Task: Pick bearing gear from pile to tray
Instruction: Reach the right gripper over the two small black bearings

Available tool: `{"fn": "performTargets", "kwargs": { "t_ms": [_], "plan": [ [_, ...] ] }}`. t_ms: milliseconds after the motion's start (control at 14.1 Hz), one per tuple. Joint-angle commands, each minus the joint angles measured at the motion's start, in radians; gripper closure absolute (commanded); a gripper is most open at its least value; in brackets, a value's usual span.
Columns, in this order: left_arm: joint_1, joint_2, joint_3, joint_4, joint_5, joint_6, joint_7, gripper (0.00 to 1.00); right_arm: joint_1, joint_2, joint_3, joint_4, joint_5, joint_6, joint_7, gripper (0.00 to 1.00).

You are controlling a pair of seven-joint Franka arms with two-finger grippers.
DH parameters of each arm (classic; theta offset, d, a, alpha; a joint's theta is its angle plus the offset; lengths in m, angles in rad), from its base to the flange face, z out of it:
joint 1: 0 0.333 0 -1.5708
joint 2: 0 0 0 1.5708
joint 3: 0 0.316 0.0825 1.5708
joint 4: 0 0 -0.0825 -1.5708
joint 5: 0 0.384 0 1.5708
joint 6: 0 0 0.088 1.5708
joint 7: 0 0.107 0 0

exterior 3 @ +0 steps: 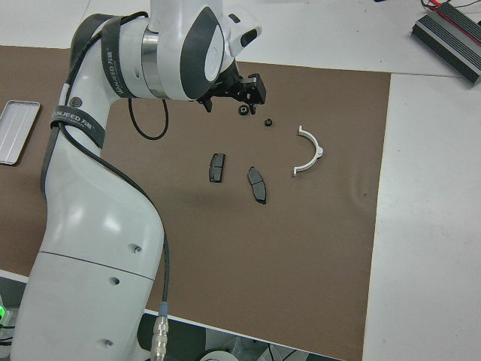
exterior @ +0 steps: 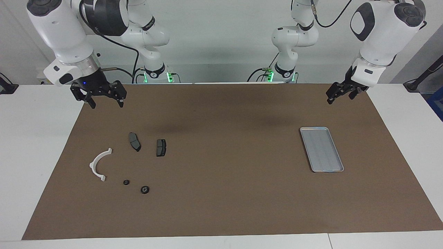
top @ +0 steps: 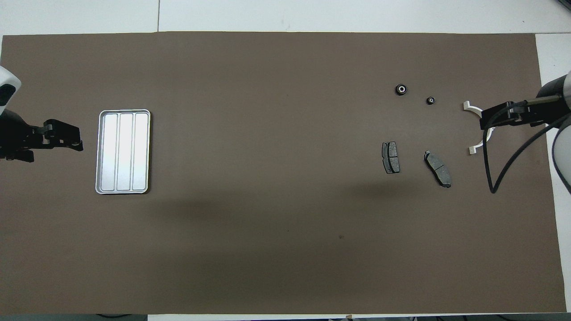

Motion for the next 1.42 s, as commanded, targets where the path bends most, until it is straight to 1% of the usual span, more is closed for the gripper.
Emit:
{"fn": "performTargets", "kwargs": {
  "t_ms": [0,283,354,495,708,778,920,991,1274,1345],
  "plan": [
    [-0.001,-0.024,0.001,-0.020,-0.012,0.006,0.005,0.00,-0.005,0.072,-0.004,0.000,-0.005,0.074,-0.035,0.00],
    [-0.001,-0.024,0.001,-0.020,-0.012,0.006,0.005,0.00,0.008,0.192,-0.004,0.002,-0.008,0.203,-0.025,0.00],
    [-0.001,-0.024,0.003,-0.020,-0.012,0.006,0.005,0.00,0.019,0.236,-0.005,0.002,-0.009,0.244,-0.023,0.00],
    [-0.001,-0.024,0.003,-0.020,-0.012,0.006,0.005,0.00,0.025,0.298,-0.004,0.005,-0.009,0.315,-0.022,0.00],
    [-0.001,-0.024,0.001,-0.020,-0.012,0.006,0.005,0.00,0.038,0.387,-0.004,0.029,-0.009,0.344,-0.011,0.00],
    [-0.001,-0.024,0.003,-0.020,-0.012,0.006,0.005,0.00,0.038,0.405,-0.004,0.040,-0.009,0.378,-0.009,0.00],
    [-0.001,-0.024,0.001,-0.020,-0.012,0.006,0.005,0.00,0.056,0.448,-0.002,0.055,-0.009,0.404,-0.008,0.04],
    [-0.001,-0.024,0.003,-0.020,-0.012,0.006,0.005,0.00,0.058,0.476,-0.002,0.072,-0.009,0.428,0.017,0.04],
    [-0.001,-0.024,0.001,-0.020,-0.012,0.006,0.005,0.00,0.058,0.559,0.006,0.143,-0.013,0.442,0.044,0.05],
    [-0.001,-0.024,0.001,-0.020,-0.012,0.006,0.005,0.00,0.058,0.571,0.006,0.149,-0.014,0.465,0.041,0.06]
  ]
}}
